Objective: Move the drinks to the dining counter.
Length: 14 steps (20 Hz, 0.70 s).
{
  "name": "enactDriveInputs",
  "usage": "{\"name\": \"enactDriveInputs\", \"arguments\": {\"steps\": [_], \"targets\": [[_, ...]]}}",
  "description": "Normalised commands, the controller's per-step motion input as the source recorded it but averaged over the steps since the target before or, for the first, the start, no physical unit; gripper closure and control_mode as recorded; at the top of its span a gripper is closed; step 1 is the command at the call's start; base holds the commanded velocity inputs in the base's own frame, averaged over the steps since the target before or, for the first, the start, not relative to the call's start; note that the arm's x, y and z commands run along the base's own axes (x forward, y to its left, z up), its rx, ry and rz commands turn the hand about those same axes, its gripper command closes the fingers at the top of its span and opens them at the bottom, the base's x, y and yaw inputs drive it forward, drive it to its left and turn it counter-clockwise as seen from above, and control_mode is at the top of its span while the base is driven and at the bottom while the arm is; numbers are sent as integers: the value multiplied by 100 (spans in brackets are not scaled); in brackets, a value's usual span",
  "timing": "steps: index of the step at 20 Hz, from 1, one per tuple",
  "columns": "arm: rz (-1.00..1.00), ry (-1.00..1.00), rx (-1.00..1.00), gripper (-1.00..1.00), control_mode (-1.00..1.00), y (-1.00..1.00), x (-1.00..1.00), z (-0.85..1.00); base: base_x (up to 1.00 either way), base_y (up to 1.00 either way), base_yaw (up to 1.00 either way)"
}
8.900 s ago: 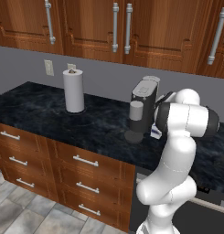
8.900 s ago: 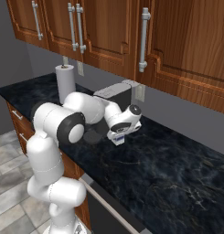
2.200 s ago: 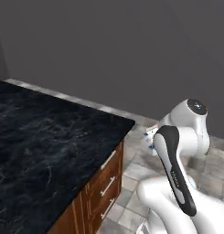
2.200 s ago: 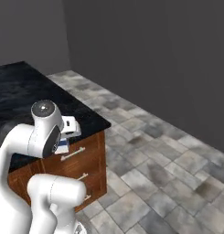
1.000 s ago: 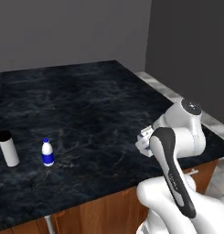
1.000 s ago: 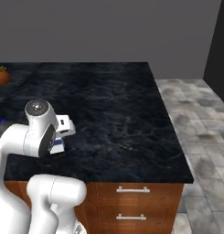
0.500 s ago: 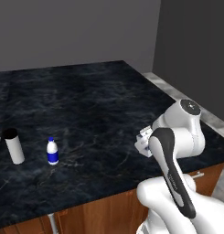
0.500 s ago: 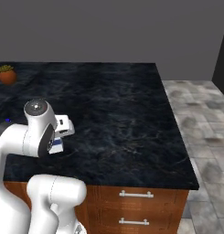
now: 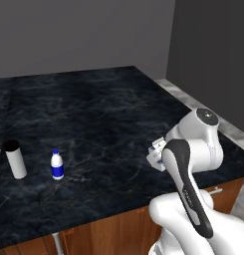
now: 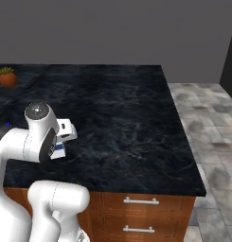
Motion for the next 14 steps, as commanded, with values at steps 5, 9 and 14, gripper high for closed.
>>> {"name": "enactDriveInputs", "arguments": {"steps": [5, 9, 14], "targets": [[0, 0, 0, 100, 100, 0, 0, 0, 0, 0, 0], [1, 0, 0, 100, -100, 1, 0, 0, 0, 0, 0], [19, 0, 0, 100, -100, 25, 13, 0, 0, 0, 0]]}}
